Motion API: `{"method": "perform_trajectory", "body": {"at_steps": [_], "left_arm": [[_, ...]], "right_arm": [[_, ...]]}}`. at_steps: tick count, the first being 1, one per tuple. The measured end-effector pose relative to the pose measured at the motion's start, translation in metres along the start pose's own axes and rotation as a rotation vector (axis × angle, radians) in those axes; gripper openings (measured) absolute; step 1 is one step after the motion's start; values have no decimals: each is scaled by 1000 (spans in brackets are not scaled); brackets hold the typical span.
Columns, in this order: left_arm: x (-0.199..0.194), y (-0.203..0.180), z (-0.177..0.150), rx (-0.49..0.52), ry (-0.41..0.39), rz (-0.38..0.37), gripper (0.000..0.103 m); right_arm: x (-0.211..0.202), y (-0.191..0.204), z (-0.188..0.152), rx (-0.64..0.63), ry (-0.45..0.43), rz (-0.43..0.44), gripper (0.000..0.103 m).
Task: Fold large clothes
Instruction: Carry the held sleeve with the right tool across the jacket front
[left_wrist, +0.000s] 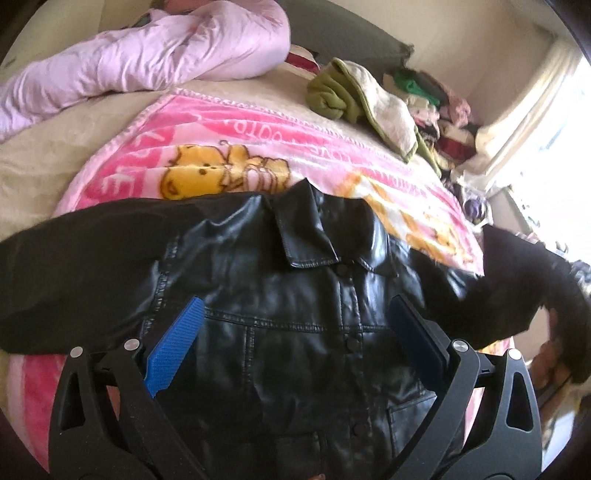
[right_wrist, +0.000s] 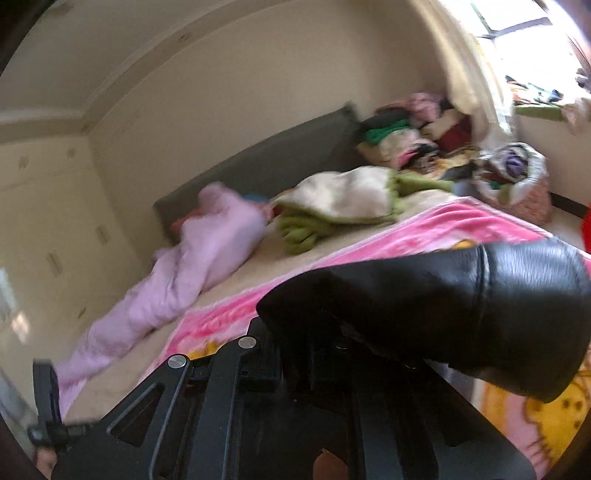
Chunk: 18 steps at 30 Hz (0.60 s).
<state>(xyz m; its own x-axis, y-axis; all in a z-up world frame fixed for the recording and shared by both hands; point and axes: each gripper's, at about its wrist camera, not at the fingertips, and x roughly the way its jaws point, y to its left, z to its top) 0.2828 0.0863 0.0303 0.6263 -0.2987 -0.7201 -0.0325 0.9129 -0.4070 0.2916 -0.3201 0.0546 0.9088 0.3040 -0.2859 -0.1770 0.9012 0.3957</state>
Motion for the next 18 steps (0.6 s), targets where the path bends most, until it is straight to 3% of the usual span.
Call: {"method": "perform_trajectory", "body": {"at_steps": [5,9,15,16,17,18], "left_arm": [[-5,24,-1,-92,-26,-84,94],[-6,34,-4,-126,-33,-99,94],[-5,41,-11,-129,-21,-97,94],[-4,42,-13,-131,-19,-99,94],[-3,42,-14,-134,-16,-102,94],[-2,43,-16,-138,-12,-107,94]], "right_arm": [[26,59,-35,-161,129,74,9],[53,96,-74,-267,255,121,10],[86,114,-132,-287,469,127,16],[88,112,-141,-267,497,133,26],[87,111,-144,-265,510,129,50],[83,111,-149,-264,523,126,64]]}}
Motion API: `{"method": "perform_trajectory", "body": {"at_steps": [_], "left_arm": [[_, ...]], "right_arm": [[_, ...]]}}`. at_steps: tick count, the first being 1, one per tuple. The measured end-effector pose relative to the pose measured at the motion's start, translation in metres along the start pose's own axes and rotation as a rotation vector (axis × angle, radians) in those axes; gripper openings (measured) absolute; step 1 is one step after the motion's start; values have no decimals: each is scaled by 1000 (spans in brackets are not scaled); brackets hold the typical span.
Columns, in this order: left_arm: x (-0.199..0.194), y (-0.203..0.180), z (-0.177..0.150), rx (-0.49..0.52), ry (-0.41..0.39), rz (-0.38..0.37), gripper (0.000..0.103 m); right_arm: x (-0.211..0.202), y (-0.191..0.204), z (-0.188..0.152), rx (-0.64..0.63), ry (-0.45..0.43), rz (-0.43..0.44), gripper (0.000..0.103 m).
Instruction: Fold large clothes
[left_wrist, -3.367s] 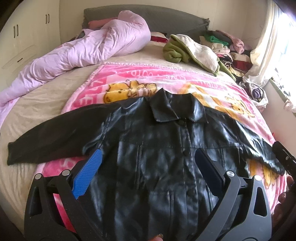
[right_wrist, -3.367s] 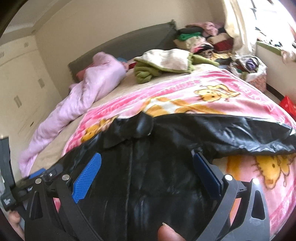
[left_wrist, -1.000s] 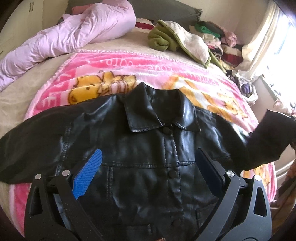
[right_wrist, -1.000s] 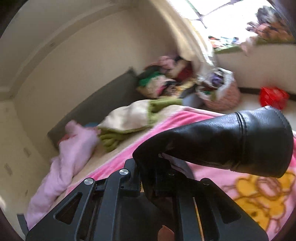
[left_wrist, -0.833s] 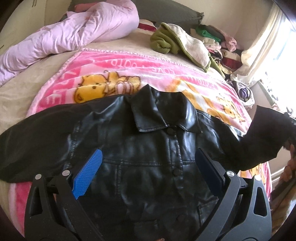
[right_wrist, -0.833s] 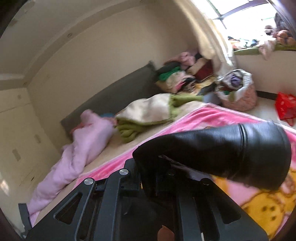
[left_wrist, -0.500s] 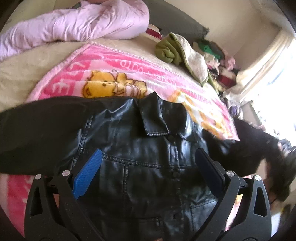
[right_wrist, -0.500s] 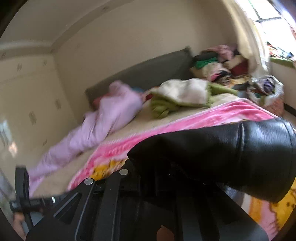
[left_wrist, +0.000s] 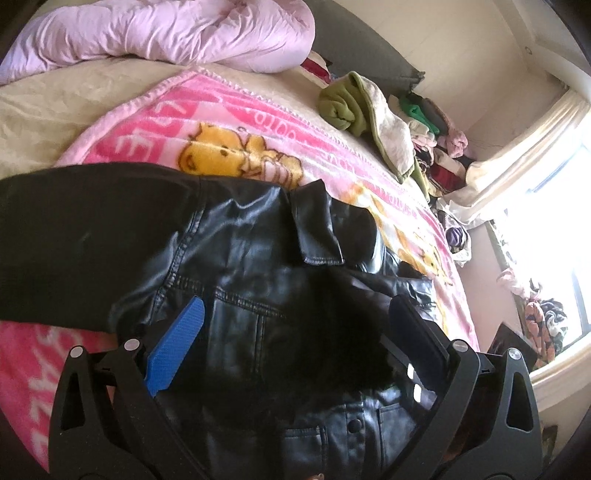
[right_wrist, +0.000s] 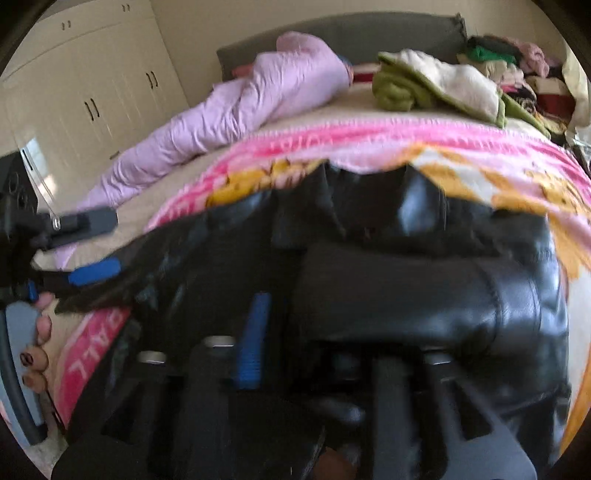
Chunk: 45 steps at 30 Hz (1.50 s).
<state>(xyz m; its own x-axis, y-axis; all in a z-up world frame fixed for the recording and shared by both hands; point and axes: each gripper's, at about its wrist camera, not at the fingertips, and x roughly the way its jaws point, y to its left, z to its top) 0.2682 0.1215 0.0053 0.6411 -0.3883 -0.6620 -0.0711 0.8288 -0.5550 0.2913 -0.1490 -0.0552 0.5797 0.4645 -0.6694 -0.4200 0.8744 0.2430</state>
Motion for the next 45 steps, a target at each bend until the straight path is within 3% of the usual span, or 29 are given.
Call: {"method": "perform_trajectory", "body": {"at_steps": [1,4,10,12,13,14,20,24,25,26,29,31,36,38,41,42,43,45], "left_arm": [[2,1,-2,-1,4,-7,94],[5,3,-7,-10,11,-21,94],[11,5,-17,-28,30,-40,94],[9,6,-19,-33,33,-49,94],[6,6,-20,-31,31,-50,94],[2,6,-21,-26,26,-49,94],[-23,27,-14,-84,-22,-66,94],[-35,44,-9,-131,-50,-75,94],[-36,48,-8,-142,-51,-80,94],[-36,52,-7,-156,-48,-96,94],[-29,65,-7,-208,-20,-174,94],[-24,70,-7,-227,-5,-182,94],[4,71,-12,-221,75,-138,94],[16,68,-14,-208,105,-74,94],[26,59,-18,-176,95,-78,93],[28,58,-18,-170,86,-87,86],[32,53,-18,-156,86,-90,69],[37,46,-17,-122,88,-54,48]], "right_arm": [[-3,-1,-4,8,6,8,81],[-24,-14,-26,95,10,19,91],[-54,-68,-53,425,-86,61,92],[-51,-79,-46,488,-95,97,84],[-51,-80,-42,499,-105,97,64],[-52,-77,-35,489,-125,79,53],[-69,-25,2,310,-221,145,56],[-70,21,15,158,-207,243,77],[-70,29,14,128,-193,266,90],[-70,38,12,98,-177,279,94],[-75,53,2,10,-186,230,94],[-78,52,-7,-17,-190,183,94],[-79,25,-23,29,-160,102,94],[-84,11,-28,48,-157,64,94],[-90,-6,-34,82,-163,14,94],[-93,-12,-35,94,-165,3,94],[-96,-18,-36,108,-168,-10,94],[-100,-32,-39,142,-170,-37,94]]}}
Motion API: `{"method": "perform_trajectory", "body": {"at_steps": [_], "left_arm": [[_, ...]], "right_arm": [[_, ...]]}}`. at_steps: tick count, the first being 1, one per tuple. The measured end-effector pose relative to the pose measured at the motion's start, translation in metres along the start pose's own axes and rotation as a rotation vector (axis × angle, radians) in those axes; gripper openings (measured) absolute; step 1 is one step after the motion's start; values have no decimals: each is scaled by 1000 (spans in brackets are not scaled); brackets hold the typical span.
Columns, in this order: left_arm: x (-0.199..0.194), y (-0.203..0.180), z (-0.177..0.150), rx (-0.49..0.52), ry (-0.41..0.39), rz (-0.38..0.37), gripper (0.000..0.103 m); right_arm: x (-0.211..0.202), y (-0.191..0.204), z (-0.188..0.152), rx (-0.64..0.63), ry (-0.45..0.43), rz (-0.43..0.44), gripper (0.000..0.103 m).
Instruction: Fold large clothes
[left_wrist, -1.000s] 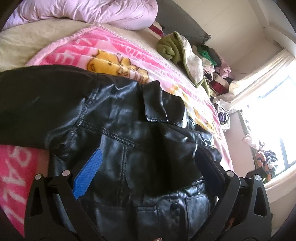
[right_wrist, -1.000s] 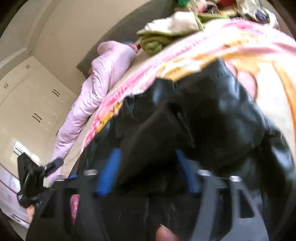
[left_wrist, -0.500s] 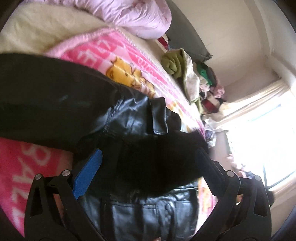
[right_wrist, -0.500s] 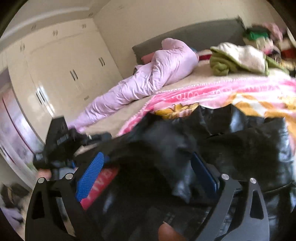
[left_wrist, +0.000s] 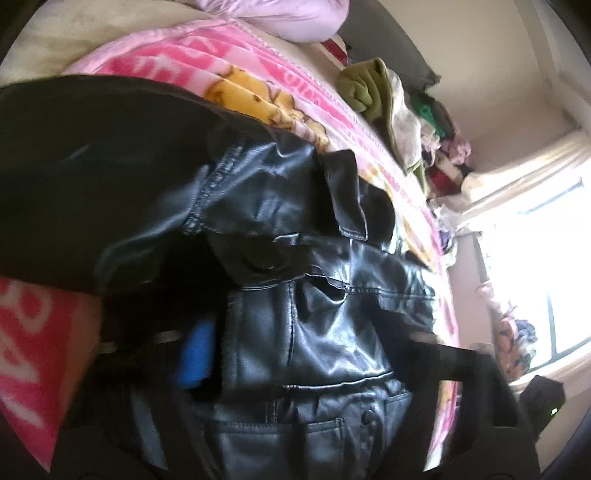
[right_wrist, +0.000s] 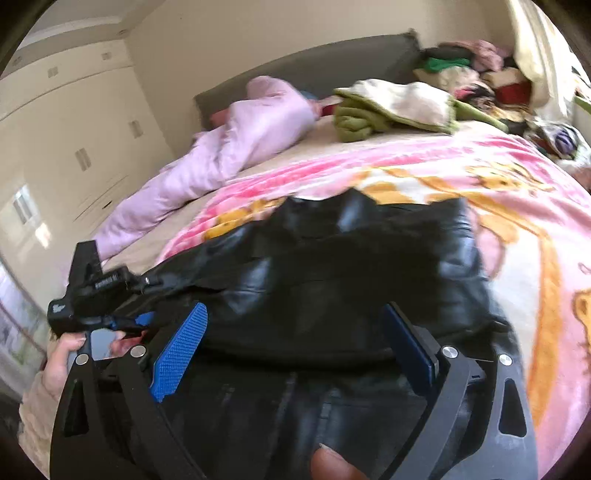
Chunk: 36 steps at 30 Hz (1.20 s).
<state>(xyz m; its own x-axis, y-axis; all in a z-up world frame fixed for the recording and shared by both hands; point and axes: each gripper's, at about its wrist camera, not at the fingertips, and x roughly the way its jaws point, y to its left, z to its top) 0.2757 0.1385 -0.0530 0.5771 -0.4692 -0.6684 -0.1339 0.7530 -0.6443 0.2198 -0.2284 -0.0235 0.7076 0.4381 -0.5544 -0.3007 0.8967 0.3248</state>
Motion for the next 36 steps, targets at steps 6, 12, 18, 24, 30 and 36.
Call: {"method": "perform_trajectory", "body": {"at_steps": [6,12,18,24,30,36], "left_arm": [[-16,-22,1,96,-76,-11,1],[-71,-71,3,234,-240,-88,0],[-57,-55,1,262,-221,11,0],[-28,-23,-8,221,-176,75,1],[-13,4,-16,178,-135,155,5],[-5,20,-20,132,-110,153,16]], "right_arm": [[-15,-35,0,49,-16,-83,94],[-28,-59,8,59,-47,-164,94],[-21,-81,35,124,-80,-241,93],[40,-95,54,138,40,-158,61],[98,-119,40,63,179,-371,57],[111,-139,26,110,207,-356,57]]}}
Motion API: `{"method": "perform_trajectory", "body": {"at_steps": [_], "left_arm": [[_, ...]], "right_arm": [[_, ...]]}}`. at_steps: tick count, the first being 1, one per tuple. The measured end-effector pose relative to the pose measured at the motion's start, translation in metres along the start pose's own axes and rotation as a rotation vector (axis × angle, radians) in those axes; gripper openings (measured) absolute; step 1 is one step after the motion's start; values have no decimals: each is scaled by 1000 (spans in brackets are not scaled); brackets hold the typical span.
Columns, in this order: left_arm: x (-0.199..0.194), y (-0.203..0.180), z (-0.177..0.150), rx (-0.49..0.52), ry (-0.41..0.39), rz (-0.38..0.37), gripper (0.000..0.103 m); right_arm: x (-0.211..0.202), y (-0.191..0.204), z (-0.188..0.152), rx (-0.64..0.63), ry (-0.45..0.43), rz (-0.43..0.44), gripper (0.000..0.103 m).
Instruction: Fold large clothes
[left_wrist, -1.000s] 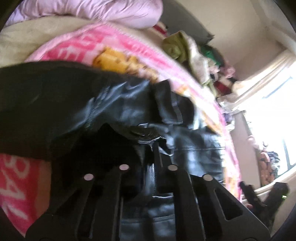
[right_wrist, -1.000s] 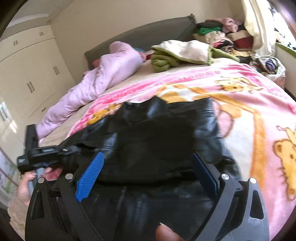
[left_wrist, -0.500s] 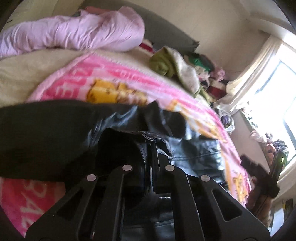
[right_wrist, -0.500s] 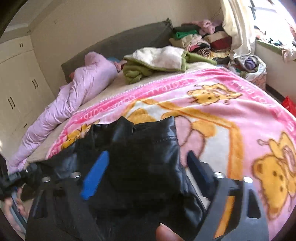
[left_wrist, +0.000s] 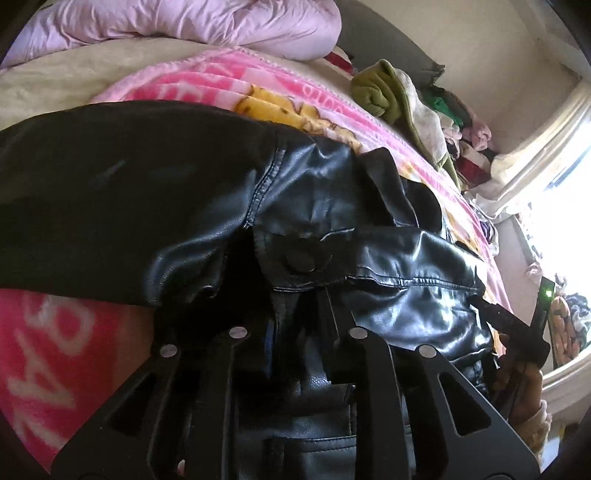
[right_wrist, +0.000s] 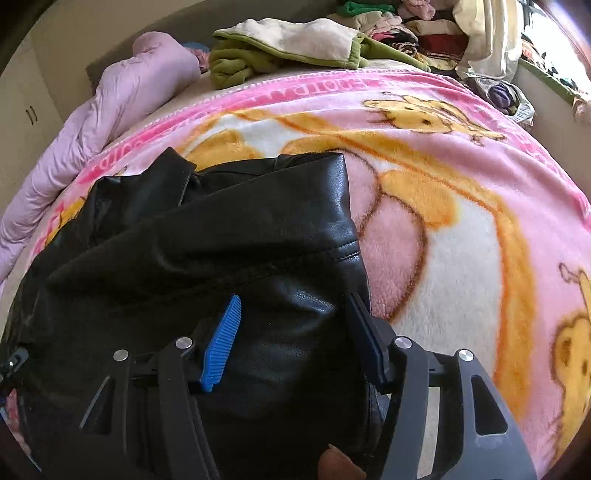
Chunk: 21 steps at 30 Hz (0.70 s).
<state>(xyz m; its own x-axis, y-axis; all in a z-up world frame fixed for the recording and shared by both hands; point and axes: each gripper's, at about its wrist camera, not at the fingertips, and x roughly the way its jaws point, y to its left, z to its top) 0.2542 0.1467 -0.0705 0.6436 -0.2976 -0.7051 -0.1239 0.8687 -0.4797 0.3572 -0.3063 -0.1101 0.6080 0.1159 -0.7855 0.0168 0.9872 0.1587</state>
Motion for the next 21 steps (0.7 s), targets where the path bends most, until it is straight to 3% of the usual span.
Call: {"method": "perform_trajectory", "body": {"at_steps": [3,5,9,11,14,21], "left_arm": [[-14,-7,-1,26,-45,10,25],[-24,-11,1,27,-71,-6,33],[-50,-28,0,57,-148,73,50],[-59,-37,-3,74,-179,88,51],[-61,-48,-11,97,-162,75,57],[-35,-61,-28,124,-42,98,57]], "right_arm": [[-18,5,-1,-6,-34,16,59],[-40,8,-6,1,-63,80,63],[-72,23,-20,-24,-93,142,66],[-83,31,-30,-54,-97,161,68],[-90,43,-43,-89,-83,182,72],[-75,52,-63,-76,-10,175,74]]}}
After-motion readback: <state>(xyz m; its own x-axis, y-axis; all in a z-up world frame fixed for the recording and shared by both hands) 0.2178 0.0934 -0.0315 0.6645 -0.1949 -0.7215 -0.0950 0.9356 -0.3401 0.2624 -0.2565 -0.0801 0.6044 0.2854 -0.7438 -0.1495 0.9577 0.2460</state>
